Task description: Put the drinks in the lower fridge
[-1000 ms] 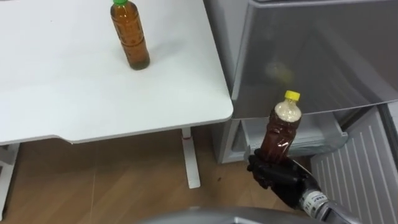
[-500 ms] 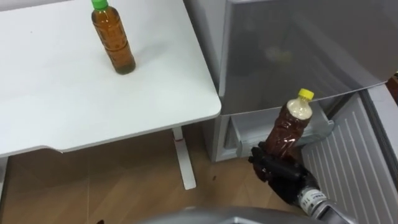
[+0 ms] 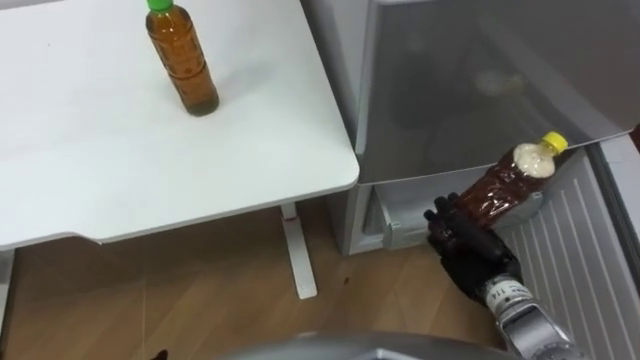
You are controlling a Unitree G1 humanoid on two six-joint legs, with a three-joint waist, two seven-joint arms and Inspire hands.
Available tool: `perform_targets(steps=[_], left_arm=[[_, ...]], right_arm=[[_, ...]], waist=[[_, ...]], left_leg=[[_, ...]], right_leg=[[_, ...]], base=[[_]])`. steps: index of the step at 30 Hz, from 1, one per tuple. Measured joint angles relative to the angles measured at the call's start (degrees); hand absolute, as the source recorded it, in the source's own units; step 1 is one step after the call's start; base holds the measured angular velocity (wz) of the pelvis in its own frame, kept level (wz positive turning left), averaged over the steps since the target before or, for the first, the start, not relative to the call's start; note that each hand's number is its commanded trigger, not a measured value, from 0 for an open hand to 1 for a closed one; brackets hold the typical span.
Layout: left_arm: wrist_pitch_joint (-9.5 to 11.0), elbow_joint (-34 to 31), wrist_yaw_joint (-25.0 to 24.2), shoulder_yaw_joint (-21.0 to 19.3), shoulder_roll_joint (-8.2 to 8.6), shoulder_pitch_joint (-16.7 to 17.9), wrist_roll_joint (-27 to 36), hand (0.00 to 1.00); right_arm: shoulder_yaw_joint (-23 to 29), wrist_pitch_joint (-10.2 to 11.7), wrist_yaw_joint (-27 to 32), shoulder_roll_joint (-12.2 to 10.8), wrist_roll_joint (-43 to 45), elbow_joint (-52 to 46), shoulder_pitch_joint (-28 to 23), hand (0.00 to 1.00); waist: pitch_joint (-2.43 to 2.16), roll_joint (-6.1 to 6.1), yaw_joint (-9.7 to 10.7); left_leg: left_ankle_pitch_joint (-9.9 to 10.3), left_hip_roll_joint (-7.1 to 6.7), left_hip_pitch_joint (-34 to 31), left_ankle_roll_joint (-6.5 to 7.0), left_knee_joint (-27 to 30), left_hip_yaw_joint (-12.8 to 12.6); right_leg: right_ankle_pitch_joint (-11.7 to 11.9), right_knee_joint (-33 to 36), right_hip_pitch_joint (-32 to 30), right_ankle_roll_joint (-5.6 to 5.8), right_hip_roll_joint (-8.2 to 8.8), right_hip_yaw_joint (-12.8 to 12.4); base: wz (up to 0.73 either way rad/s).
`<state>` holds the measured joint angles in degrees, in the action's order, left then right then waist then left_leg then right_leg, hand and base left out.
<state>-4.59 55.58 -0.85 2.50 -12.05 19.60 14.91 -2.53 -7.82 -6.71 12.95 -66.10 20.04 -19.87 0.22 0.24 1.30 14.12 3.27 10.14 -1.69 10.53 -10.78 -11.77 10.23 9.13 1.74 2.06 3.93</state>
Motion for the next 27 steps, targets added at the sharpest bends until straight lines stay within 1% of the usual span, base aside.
perform_targets(steps=[3, 6, 8, 11, 15, 18, 21, 22, 25, 27], left_arm=[[0.0, 0.0, 0.2, 0.0, 0.1, 0.9, -0.4, 0.0], [0.0, 0.0, 0.3, 0.0, 0.31, 2.0, -0.7, 0.0], [-0.1, -0.2, 0.2, 0.0, 0.38, 2.6, -1.0, 0.0], [-0.7, -0.3, 0.1, 0.0, 0.52, 3.1, -2.1, 0.0], [-1.2, -0.2, 0.1, -0.4, 0.64, 3.4, -2.6, 0.0], [-1.4, 0.0, 0.1, -1.9, 1.49, 3.6, -4.7, 0.0], [-1.8, 0.0, 0.2, -3.5, 1.96, 3.7, -6.7, 0.0], [-2.0, 0.0, 0.2, -3.7, 1.98, 3.6, -7.0, 0.0], [-2.8, 0.0, 0.1, -4.2, 2.04, 3.7, -8.4, 0.0], [-3.0, -0.1, 0.1, -4.6, 2.02, 3.7, -8.4, 0.0]], right_arm=[[0.1, 0.4, 1.2, 0.0, -6.1, 1.8, 1.0, 1.0], [1.6, 0.9, 2.0, 0.0, -12.9, 2.9, 1.1, 1.0], [2.0, 1.8, 2.3, 0.0, -15.0, 3.0, 1.1, 1.0], [2.3, 2.4, 2.3, 0.4, -17.1, 4.3, 1.6, 1.0], [2.3, 2.8, 2.4, 0.4, -17.6, 8.6, 3.5, 1.0], [2.5, 2.8, 2.9, 0.4, -17.6, 9.2, 3.7, 1.0], [3.3, 2.8, 3.3, 0.3, -17.9, 10.9, 5.1, 1.0], [4.1, 2.8, 3.9, 0.3, -17.9, 11.2, 5.5, 1.0], [5.5, 2.8, 4.4, 0.3, -17.9, 11.8, 6.6, 1.0], [6.3, 2.8, 4.4, 0.3, -17.9, 14.2, 8.0, 1.0]], waist=[[0.0, 0.0, -0.1], [0.04, -0.03, -0.1], [0.05, -0.06, -0.3], [0.02, -0.1, -0.3], [-0.01, -0.23, -0.3], [-0.02, -0.33, -0.4], [0.17, -0.7, -0.2], [0.1, -0.83, -0.3], [0.15, -1.37, -0.2], [0.13, -1.73, -0.3]], left_leg=[[0.0, 0.0, 0.2, -0.01, 0.1, 0.0], [0.0, 0.0, 0.5, 0.0, 0.2, 0.1], [0.0, 0.03, 0.4, -0.04, 0.2, 0.1], [0.1, 0.02, 0.4, -0.06, 0.2, 0.2], [0.1, -0.04, 0.5, -0.04, 0.5, 0.3], [0.0, -0.09, 0.5, -0.04, 1.0, 0.6], [0.0, -0.24, 0.5, -0.04, 1.2, 1.5], [0.0, -0.33, 0.5, -0.03, 1.3, 1.8], [0.0, -0.71, 0.4, -0.01, 1.5, 3.1], [0.0, -0.95, 0.3, 0.01, 1.8, 3.7]], right_leg=[[0.0, 0.3, 0.1, 0.0, 0.01, 0.0], [0.0, 0.4, 0.8, 0.0, 0.02, 0.0], [0.0, 0.4, 0.8, 0.0, 0.02, 0.1], [-0.1, 0.1, 0.8, 0.01, 0.03, 0.1], [-0.1, 0.3, 0.9, 0.01, 0.08, 0.2], [-0.1, 0.3, 1.0, 0.01, 0.14, 0.5], [-0.2, -0.1, 1.8, 0.05, 0.3, 1.2], [-0.2, -0.5, 2.2, 0.07, 0.36, 1.4], [-0.6, -0.5, 2.9, 0.22, 0.74, 2.7], [-1.1, -0.4, 3.0, 0.26, 0.97, 3.3]], base=[[0.0], [0.0], [0.0], [0.0], [0.01], [0.02], [0.14], [0.18], [0.21], [0.22]])
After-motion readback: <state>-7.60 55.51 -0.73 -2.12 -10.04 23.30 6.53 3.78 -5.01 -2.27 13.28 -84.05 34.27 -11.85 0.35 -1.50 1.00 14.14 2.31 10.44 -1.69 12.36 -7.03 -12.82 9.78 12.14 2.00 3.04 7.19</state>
